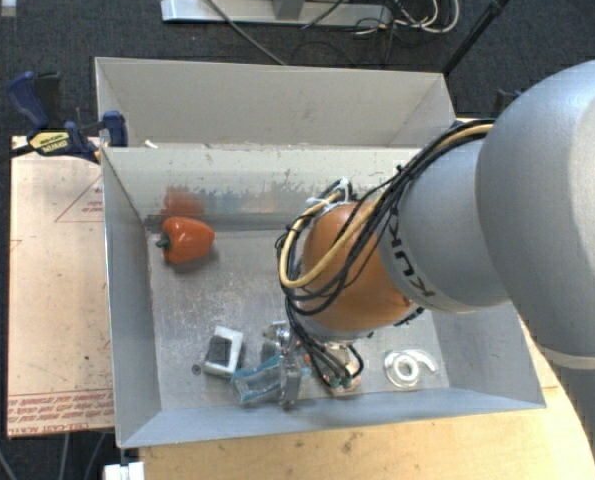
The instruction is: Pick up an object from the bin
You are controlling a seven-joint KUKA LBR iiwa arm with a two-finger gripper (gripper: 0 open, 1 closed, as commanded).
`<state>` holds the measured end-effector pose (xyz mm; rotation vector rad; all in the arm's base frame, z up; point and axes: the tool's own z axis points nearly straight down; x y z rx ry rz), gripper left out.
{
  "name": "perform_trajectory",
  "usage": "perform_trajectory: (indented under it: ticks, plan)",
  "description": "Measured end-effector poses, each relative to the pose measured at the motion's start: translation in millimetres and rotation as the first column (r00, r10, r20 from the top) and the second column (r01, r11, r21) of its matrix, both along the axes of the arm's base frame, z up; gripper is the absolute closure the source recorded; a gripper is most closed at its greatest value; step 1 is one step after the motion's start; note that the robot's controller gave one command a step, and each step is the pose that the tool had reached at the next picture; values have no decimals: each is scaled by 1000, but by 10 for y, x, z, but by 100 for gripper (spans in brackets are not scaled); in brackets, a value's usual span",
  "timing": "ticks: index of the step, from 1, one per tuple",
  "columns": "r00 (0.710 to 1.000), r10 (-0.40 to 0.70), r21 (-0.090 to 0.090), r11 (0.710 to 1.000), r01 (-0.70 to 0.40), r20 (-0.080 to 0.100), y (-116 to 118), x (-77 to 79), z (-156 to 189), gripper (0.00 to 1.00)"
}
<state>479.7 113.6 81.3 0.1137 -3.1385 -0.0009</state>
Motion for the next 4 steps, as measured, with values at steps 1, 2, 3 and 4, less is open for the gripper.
perform_trajectory:
  ticks: [1,2,3,4]
  plan:
    - [1000,0,0,1000,0,1,1,4,74,100]
    - [1000,0,1,1000,0,3,3,11,107,100]
    - [1000,0,0,1000,0,-2,1,-3,155,100]
    - [1000,0,0,1000,0,-3,1,-6,300,100]
